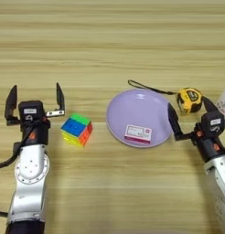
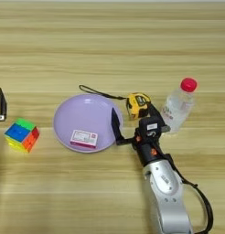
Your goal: Move the objects on the table
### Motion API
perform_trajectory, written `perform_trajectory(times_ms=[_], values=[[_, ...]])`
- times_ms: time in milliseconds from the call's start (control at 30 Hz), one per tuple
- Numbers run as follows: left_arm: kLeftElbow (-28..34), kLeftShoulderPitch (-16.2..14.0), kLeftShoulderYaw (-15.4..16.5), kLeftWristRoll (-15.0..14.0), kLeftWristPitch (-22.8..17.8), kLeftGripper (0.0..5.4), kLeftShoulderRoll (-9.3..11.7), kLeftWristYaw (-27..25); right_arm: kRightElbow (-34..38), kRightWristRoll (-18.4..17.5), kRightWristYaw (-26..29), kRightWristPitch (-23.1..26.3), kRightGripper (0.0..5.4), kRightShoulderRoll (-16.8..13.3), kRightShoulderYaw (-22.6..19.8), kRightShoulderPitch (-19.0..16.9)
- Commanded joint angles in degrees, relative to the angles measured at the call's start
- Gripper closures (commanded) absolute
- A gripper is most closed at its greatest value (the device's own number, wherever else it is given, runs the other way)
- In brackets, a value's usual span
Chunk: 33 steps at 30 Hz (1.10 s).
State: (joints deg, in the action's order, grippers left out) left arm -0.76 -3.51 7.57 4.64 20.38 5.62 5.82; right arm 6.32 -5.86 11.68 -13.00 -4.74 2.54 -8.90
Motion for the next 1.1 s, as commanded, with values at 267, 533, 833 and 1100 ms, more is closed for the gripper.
perform_trajectory(times_ms=[267, 533, 833, 1100], values=[[-0.88, -0.61, -0.09, -0.74, 0.27, 0.00, 1.39, -2.63, -0.27, 0.33, -0.70, -0.10, 0.01, 0.33, -0.38, -0.12], [-2.06, -0.15, 0.25, -1.78, -0.31, 0.00, 1.16, -3.53, -0.55, 0.32, -0.59, -0.18, 0.01, 0.32, -0.22, 0.09], [-2.28, 0.24, 0.87, -2.50, -0.38, 0.00, 0.92, -3.42, -0.95, 0.45, -1.10, -0.16, 0.01, 0.49, -0.24, 0.33], [-1.81, 0.63, 1.70, -2.73, -0.41, 0.00, 0.46, -2.08, -0.26, 1.27, 2.25, 1.04, 0.01, -1.17, 2.74, 2.71]])
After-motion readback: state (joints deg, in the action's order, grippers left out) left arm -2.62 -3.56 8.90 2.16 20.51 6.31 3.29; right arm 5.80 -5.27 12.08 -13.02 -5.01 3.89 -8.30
